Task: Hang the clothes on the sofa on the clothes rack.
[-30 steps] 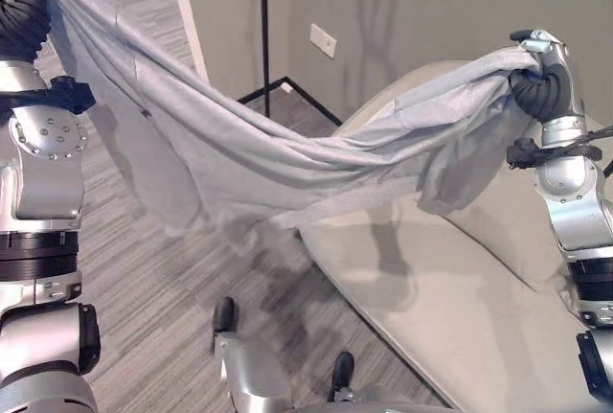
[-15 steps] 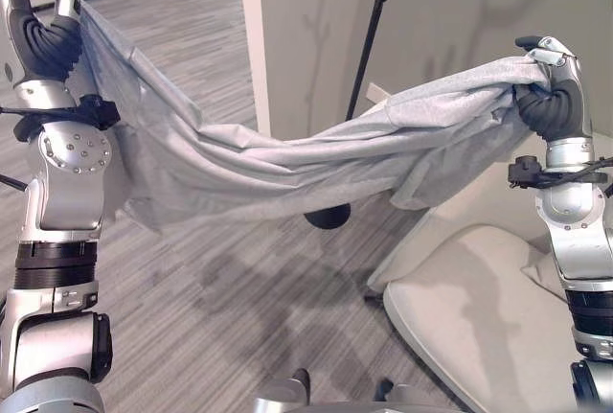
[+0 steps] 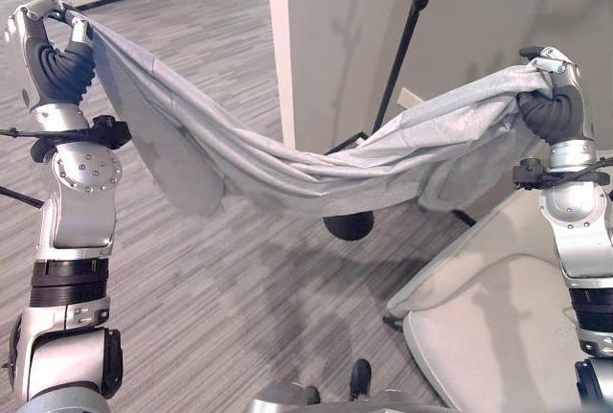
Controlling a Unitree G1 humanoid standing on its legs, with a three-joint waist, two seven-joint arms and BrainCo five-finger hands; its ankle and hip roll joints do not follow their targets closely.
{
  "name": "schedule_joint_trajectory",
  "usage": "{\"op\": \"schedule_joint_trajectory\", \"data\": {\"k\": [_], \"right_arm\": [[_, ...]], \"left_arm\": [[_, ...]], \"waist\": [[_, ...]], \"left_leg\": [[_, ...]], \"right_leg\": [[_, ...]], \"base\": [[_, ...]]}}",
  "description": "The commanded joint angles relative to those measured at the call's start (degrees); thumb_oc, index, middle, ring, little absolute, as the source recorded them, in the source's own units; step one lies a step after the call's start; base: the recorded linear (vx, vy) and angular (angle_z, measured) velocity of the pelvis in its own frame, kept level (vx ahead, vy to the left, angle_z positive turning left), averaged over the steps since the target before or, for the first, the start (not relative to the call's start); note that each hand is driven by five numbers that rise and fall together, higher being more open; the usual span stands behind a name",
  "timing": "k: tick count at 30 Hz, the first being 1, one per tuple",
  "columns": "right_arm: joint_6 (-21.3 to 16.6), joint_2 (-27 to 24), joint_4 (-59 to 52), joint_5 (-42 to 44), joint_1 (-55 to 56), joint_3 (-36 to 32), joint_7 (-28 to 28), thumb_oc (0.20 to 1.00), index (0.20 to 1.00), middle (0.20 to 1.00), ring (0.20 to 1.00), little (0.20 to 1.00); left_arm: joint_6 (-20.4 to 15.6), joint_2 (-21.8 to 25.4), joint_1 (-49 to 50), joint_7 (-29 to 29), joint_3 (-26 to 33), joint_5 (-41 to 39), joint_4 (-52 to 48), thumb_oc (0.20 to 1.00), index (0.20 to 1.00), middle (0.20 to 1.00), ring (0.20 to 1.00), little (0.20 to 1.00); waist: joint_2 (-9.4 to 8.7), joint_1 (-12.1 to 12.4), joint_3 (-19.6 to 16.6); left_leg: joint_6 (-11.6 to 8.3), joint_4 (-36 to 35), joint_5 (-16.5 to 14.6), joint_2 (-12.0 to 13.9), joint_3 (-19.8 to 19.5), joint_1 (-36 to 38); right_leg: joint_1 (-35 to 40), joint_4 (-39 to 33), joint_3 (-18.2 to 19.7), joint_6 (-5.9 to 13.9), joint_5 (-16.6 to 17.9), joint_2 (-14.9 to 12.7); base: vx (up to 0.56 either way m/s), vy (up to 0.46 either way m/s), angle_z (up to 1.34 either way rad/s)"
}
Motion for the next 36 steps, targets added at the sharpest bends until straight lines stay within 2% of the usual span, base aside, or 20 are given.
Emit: {"op": "schedule_joint_trajectory", "data": {"k": [1, 3, 6, 8, 9, 10, 12, 13, 14, 16, 18, 21, 26, 30, 34, 36], "right_arm": [[-3.0, -2.2, -2.4, 0.8, -3.1, -1.2, -1.1, 0.2, 0.2, 0.2, 0.2, 0.2], [-3.2, -1.8, -2.8, 1.0, -3.1, -1.0, -0.7, 0.2, 0.2, 0.2, 0.2, 0.2], [-3.0, -1.3, -3.0, 1.1, -2.9, -1.1, -0.6, 0.2, 0.2, 0.2, 0.2, 0.2], [-3.0, -1.2, -3.4, 1.0, -2.5, -2.1, -0.6, 0.2, 0.2, 0.2, 0.2, 0.2], [-3.0, -1.2, -3.5, 0.9, -2.4, -2.3, -0.6, 0.2, 0.2, 0.2, 0.2, 0.2], [-2.9, -1.2, -3.2, 0.8, -1.9, -3.2, -0.9, 0.2, 0.2, 0.2, 0.2, 0.2], [-2.9, -1.3, -2.9, 0.7, -1.8, -3.7, -1.4, 0.2, 0.2, 0.2, 0.2, 0.2], [-2.9, -1.3, -2.9, 0.7, -1.7, -3.7, -1.4, 0.2, 0.2, 0.2, 0.2, 0.2], [-2.8, -1.1, -2.8, 0.8, -1.5, -4.1, -1.8, 0.2, 0.2, 0.2, 0.2, 0.2], [-2.5, -0.8, -3.4, 0.9, -1.1, -4.7, -2.0, 0.2, 0.2, 0.2, 0.2, 0.2], [-2.5, -0.8, -3.5, 0.9, -1.0, -4.6, -1.7, 0.2, 0.2, 0.2, 0.2, 0.2], [-2.3, 0.1, -4.2, 0.6, -0.3, -4.9, -1.5, 0.2, 0.2, 0.2, 0.2, 0.2], [-1.8, 0.4, -4.9, 0.1, -0.3, -5.2, -1.9, 0.2, 0.2, 0.2, 0.2, 0.2], [-1.7, 1.2, -5.7, -0.2, -0.6, -5.0, -1.9, 0.2, 0.2, 0.2, 0.2, 0.2], [-1.4, 2.0, -6.1, -0.5, -0.6, -5.0, -1.6, 0.2, 0.2, 0.2, 0.2, 0.2], [-1.2, 2.5, -6.9, -0.6, -0.7, -5.3, -1.6, 0.2, 0.2, 0.2, 0.2, 0.2]], "left_arm": [[-2.5, 1.2, -2.1, 0.1, -0.6, 0.9, -1.3, 0.2, 0.2, 0.2, 0.2, 0.2], [-2.6, 0.9, -1.9, -0.3, -0.6, 0.7, -2.4, 0.2, 0.2, 0.2, 0.2, 0.2], [-2.6, 0.7, -1.5, -0.7, -0.6, 0.3, -3.4, 0.2, 0.2, 0.2, 0.2, 0.2], [-2.5, 1.1, -1.3, -0.9, -0.7, 0.1, -3.6, 0.2, 0.2, 0.2, 0.2, 0.2], [-2.5, 1.1, -1.4, -0.9, -0.8, 0.1, -3.6, 0.2, 0.2, 0.2, 0.2, 0.2], [-2.3, 1.5, -1.4, -0.8, -0.9, 0.1, -3.1, 0.2, 0.2, 0.2, 0.2, 0.2], [-2.2, 1.7, -1.4, -0.7, -0.6, 0.1, -2.6, 0.2, 0.2, 0.2, 0.2, 0.2], [-2.2, 1.7, -1.4, -0.7, -0.7, 0.1, -2.6, 0.2, 0.2, 0.2, 0.2, 0.2], [-2.4, 1.3, -1.6, -0.8, -0.7, 0.1, -2.5, 0.2, 0.2, 0.2, 0.2, 0.2], [-2.8, 0.9, -2.1, -1.0, -1.1, 0.4, -2.6, 0.2, 0.2, 0.2, 0.2, 0.2], [-2.8, 0.6, -1.7, -1.3, -0.7, 0.9, -3.0, 0.2, 0.2, 0.2, 0.2, 0.2], [-2.9, 1.0, -1.1, -1.7, -0.5, 1.4, -3.7, 0.2, 0.2, 0.2, 0.2, 0.2], [-3.1, 2.0, -2.7, -1.3, -2.3, 1.2, -2.8, 0.2, 0.2, 0.2, 0.2, 0.2], [-3.2, 2.0, -3.6, -1.1, -2.9, 1.3, -2.7, 0.2, 0.2, 0.2, 0.2, 0.2], [-3.2, 1.6, -4.2, -1.4, -3.5, 1.3, -3.5, 0.2, 0.2, 0.2, 0.2, 0.2], [-3.3, 1.4, -5.2, -1.3, -4.5, 1.2, -3.7, 0.2, 0.2, 0.2, 0.2, 0.2]], "waist": [[1.91, -0.4, -3.7], [1.9, -0.2, -3.0], [1.79, 0.2, -1.8], [1.53, 0.7, -1.2], [1.41, 0.8, -1.2], [1.11, 1.8, -1.0], [1.03, 3.2, -0.4], [1.01, 3.3, -0.5], [0.76, 3.9, -0.1], [0.96, 4.1, -0.2], [1.79, 4.2, -1.5], [1.94, 3.8, -3.3], [1.28, 3.6, -4.9], [1.45, 3.4, -5.0], [1.86, 3.6, -4.8], [2.82, 3.4, -4.3]], "left_leg": [[-4.4, -3.4, 9.5, 6.6, 0.5, 1.5], [-4.82, 1.7, 10.4, 7.4, 1.1, 1.1], [-4.67, 6.9, 9.4, 8.7, 1.2, -1.8], [-4.29, 5.3, 7.7, 9.4, 1.6, -4.3], [-4.22, 5.3, 8.0, 9.3, 1.7, -4.4], [-4.44, 1.1, 7.8, 9.0, 0.8, -6.6], [-5.05, -3.4, 9.4, 8.7, -0.7, -10.0], [-5.05, -3.4, 9.4, 8.7, -0.6, -10.1], [-5.62, -3.4, 7.5, 8.6, -0.2, -13.8], [-6.2, -3.4, 7.3, 8.3, 1.3, -16.0], [-6.43, -3.4, 7.5, 8.1, 0.1, -14.6], [-6.59, -3.4, 9.3, 7.3, 0.3, -12.8], [-6.22, -3.4, 8.4, 4.0, 1.1, -9.6], [-6.03, -3.4, 7.4, 2.7, 1.3, -7.5], [-5.77, -3.4, 6.4, 1.5, 1.5, -5.7], [-5.49, -3.4, 6.5, 1.2, 1.0, -4.4]], "right_leg": [[0.6, 0.1, -3.7, 3.56, -5.7, -0.2], [1.7, 0.1, -4.3, 3.65, -5.3, -0.7], [3.3, 0.1, -4.7, 3.4, -5.4, -1.5], [4.0, 0.1, -4.7, 3.47, -6.1, -1.5], [3.9, 0.1, -4.6, 3.43, -5.9, -1.6], [4.1, 0.1, -3.5, 3.21, -6.5, -1.1], [5.0, 0.1, -2.4, 2.95, -6.8, -0.7], [4.8, 0.1, -2.3, 2.94, -6.8, -0.6], [6.3, 0.1, -2.1, 2.83, -7.0, -1.0], [7.4, 0.1, -1.8, 2.63, -7.0, -1.3], [7.6, 0.1, -0.9, 2.46, -6.7, -1.7], [8.2, 0.1, -0.3, 2.3, -5.3, -3.5], [10.2, 0.1, 0.1, 2.3, -3.3, -7.2], [10.7, 0.6, -0.1, 2.62, -2.4, -8.9], [10.7, 3.5, 0.0, 2.74, -2.4, -10.3], [9.5, 9.3, 0.9, 2.51, -2.5, -10.4]], "base": [[0.05, -0.094, -0.09], [0.05, -0.119, 0.04], [0.01, -0.061, 0.05], [0.03, -0.02, 0.07], [0.08, 0.015, 0.1], [0.07, 0.04, 0.11], [0.08, 0.051, 0.0], [0.11, 0.068, -0.31], [0.13, 0.101, -0.4], [0.19, 0.163, -0.1], [0.2, 0.221, -0.11], [0.21, 0.278, -0.4], [0.18, 0.235, -0.34], [0.15, 0.231, -0.13], [0.1, 0.202, -0.21], [0.13, 0.279, -0.29]]}}
